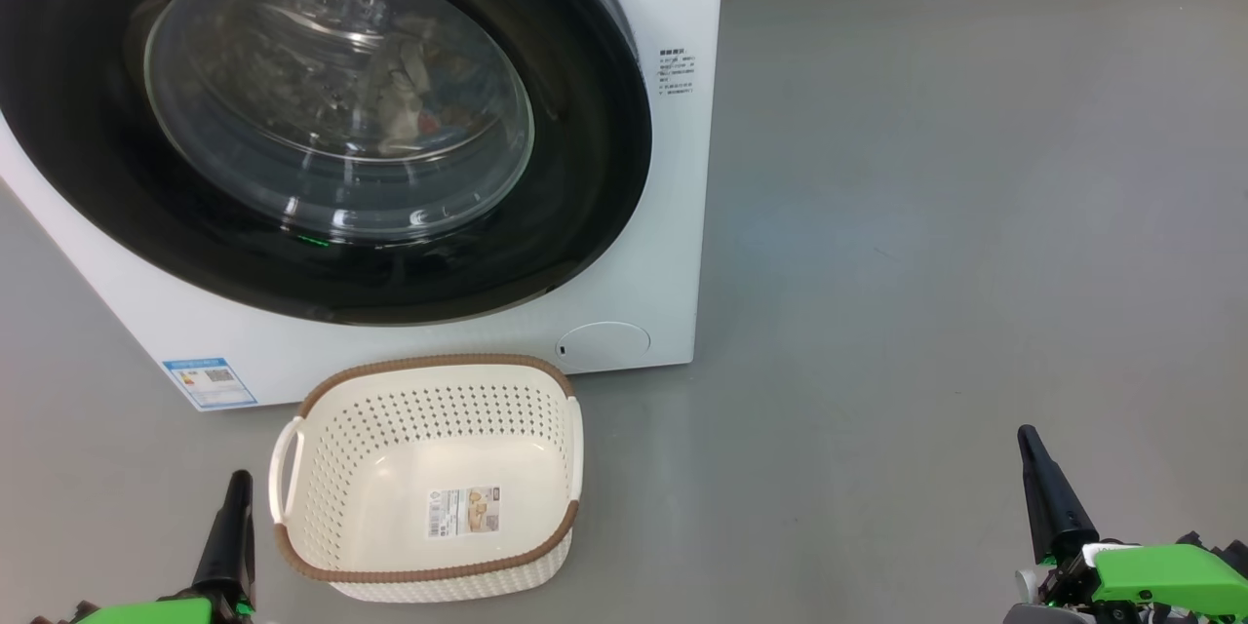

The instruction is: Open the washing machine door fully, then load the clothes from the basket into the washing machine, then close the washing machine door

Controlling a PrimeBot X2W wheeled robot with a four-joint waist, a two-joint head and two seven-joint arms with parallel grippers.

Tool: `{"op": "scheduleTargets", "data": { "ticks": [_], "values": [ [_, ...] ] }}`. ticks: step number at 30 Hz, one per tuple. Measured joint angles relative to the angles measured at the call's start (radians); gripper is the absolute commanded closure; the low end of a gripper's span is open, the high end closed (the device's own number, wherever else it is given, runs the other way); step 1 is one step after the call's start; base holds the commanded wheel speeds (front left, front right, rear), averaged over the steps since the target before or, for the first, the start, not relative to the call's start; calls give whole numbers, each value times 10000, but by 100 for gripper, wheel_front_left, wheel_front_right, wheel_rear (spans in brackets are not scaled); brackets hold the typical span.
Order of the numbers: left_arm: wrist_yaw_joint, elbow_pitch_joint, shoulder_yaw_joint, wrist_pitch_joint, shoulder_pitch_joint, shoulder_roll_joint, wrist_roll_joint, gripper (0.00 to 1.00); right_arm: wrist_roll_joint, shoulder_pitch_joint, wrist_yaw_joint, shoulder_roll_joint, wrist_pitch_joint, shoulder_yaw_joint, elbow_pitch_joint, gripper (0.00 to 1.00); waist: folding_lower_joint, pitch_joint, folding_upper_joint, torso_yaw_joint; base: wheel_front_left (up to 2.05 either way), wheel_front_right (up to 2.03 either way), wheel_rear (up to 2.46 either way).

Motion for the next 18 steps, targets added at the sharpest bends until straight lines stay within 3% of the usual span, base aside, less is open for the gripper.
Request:
{"op": "scheduleTargets", "data": {
  "ticks": [18],
  "values": [
    [0, 0, 0, 0, 0, 0, 0, 100, 0, 0, 0, 0, 2, 0, 0, 100, 0, 0, 0, 0, 0, 0, 0]
  ]
}}
